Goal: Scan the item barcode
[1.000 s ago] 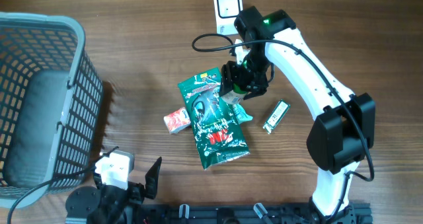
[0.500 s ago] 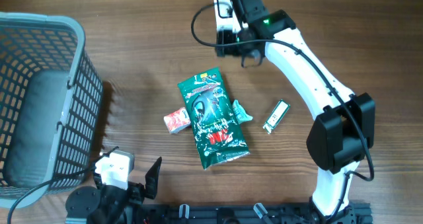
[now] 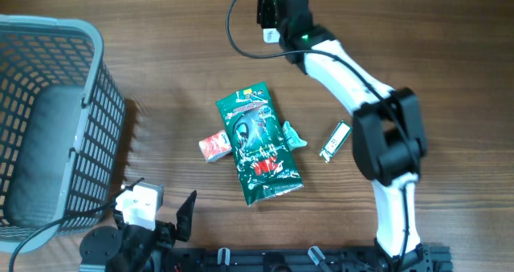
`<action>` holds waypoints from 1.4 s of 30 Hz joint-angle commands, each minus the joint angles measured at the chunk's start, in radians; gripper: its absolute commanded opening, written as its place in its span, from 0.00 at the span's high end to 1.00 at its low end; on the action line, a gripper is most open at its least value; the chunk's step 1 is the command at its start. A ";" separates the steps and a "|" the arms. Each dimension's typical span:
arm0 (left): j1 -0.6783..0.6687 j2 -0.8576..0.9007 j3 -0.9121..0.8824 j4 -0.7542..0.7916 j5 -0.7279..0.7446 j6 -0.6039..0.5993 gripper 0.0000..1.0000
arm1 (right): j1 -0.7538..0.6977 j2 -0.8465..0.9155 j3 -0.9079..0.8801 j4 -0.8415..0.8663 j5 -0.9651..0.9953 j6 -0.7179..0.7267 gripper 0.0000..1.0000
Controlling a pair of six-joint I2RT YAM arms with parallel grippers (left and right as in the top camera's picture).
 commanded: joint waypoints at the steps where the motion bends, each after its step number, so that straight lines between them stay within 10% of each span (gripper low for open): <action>1: 0.000 -0.005 0.000 0.002 0.013 -0.009 0.00 | -0.006 0.058 -0.005 0.097 0.048 -0.059 0.44; 10: 0.000 -0.005 0.000 0.002 0.012 -0.009 0.00 | -0.007 0.044 -0.004 0.134 0.048 -0.057 0.44; 20: 0.000 -0.005 0.000 0.002 0.012 -0.009 0.00 | -0.108 -0.270 -0.003 -0.246 0.048 -0.054 0.43; 28: 0.000 -0.005 0.000 0.002 0.012 -0.009 0.00 | -0.668 -0.320 -0.003 -0.787 0.040 0.085 0.39; 42: 0.000 -0.005 0.000 0.002 0.012 -0.009 0.00 | -1.132 -0.063 0.002 -0.808 -0.135 0.127 0.26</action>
